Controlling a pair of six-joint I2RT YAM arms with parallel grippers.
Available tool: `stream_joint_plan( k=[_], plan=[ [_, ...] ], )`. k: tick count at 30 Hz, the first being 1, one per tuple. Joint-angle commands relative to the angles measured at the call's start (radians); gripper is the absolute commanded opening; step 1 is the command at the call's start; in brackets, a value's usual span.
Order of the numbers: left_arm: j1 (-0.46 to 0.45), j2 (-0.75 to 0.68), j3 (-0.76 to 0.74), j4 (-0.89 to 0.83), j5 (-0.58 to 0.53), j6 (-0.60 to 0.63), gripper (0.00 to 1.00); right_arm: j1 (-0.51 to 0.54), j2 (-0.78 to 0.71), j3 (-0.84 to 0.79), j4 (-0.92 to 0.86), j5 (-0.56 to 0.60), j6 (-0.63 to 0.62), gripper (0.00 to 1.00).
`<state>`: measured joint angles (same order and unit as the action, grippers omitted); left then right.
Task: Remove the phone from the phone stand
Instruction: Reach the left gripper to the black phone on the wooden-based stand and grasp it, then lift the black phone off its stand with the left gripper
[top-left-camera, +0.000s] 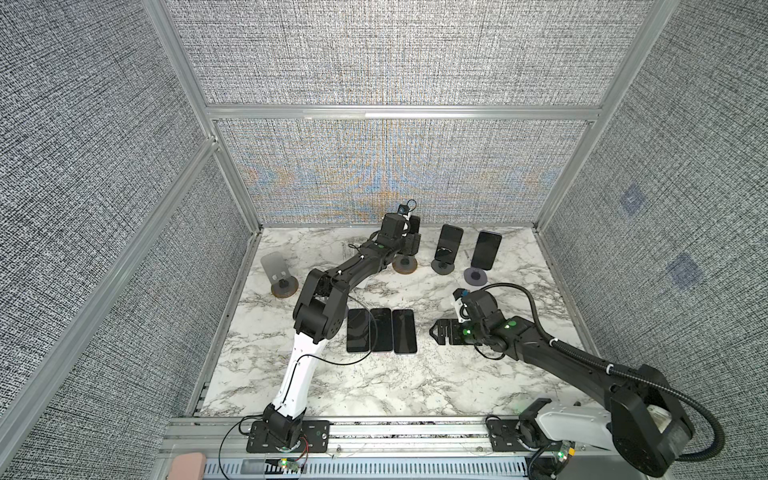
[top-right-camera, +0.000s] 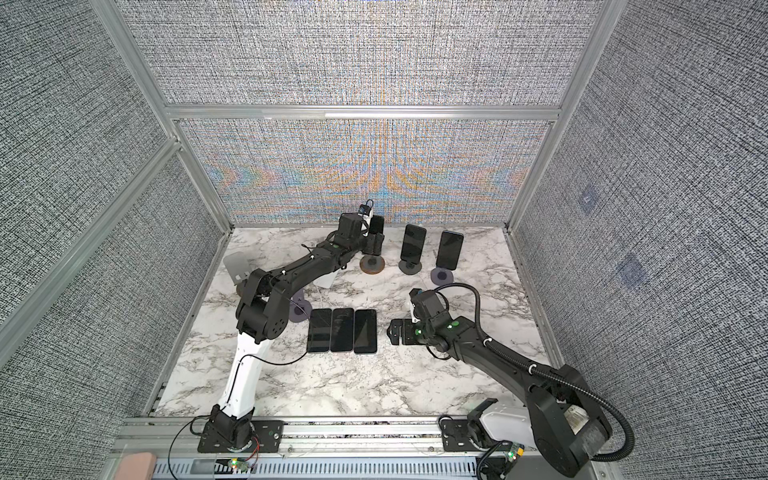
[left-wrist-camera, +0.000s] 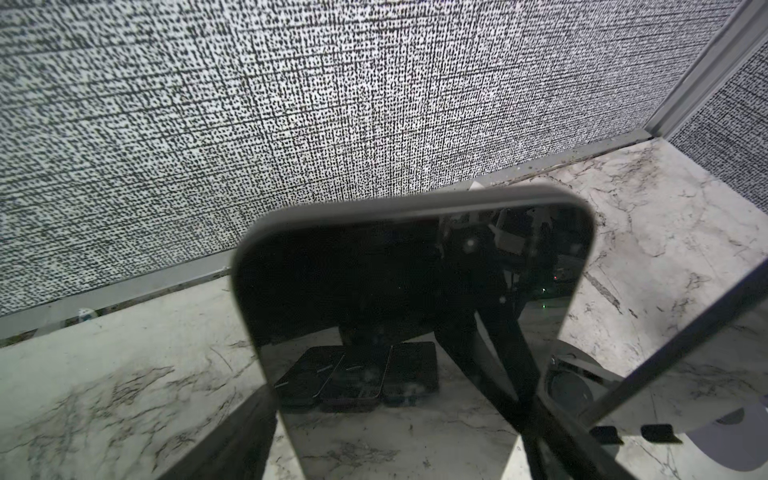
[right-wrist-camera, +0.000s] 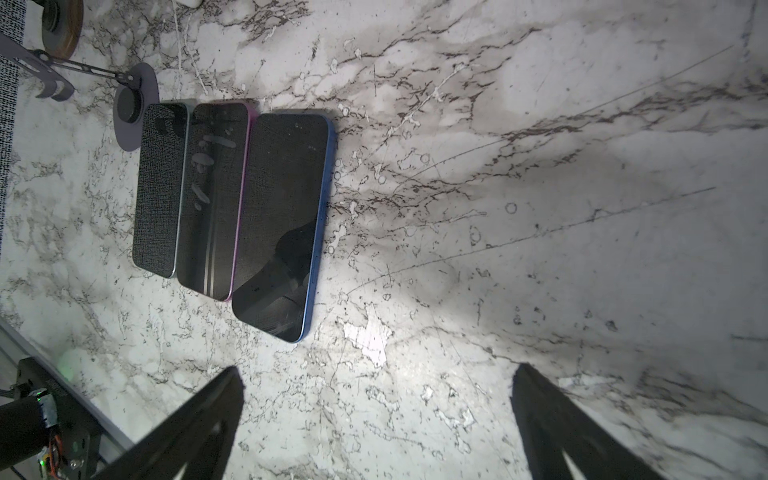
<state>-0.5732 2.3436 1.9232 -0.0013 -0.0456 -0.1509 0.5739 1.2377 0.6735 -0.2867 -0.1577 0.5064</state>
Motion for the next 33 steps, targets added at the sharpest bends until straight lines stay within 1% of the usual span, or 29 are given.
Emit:
stream_joint_plan(
  k=[1,7,11,17,23,24,25,27,28,33],
  plan=[
    [0.002,0.009,0.015,-0.004,0.004,-0.001,0.87,-0.002,-0.006,0.003,-0.004,0.009,-0.014,0.99],
    [0.003,0.003,0.014,-0.008,0.013,-0.005,0.82,-0.003,-0.012,0.005,-0.011,0.015,-0.016,0.99],
    [0.002,-0.012,0.004,-0.004,0.023,-0.01,0.82,-0.003,-0.013,0.008,-0.015,0.014,-0.019,0.99],
    [0.002,-0.067,-0.031,0.001,0.063,-0.051,0.81,-0.019,-0.032,0.012,0.014,-0.04,-0.031,0.99],
    [0.003,-0.127,-0.045,-0.017,0.078,-0.064,0.8,-0.038,-0.069,0.052,-0.019,-0.059,-0.075,0.99],
    [0.002,-0.123,-0.038,-0.029,0.072,-0.06,0.82,-0.04,-0.074,0.057,-0.027,-0.057,-0.079,0.99],
    [0.002,-0.119,-0.033,-0.038,0.068,-0.054,0.86,-0.042,-0.076,0.061,-0.035,-0.056,-0.083,0.99],
    [0.002,-0.111,-0.03,-0.046,0.059,-0.047,0.97,-0.045,-0.086,0.061,-0.047,-0.055,-0.083,0.99],
    [0.002,-0.107,-0.03,-0.046,0.059,-0.043,0.98,-0.047,-0.088,0.061,-0.051,-0.054,-0.082,0.99],
    [0.002,-0.064,-0.009,-0.039,0.054,-0.037,0.98,-0.053,-0.104,0.047,-0.062,-0.049,-0.08,0.99]
  ],
)
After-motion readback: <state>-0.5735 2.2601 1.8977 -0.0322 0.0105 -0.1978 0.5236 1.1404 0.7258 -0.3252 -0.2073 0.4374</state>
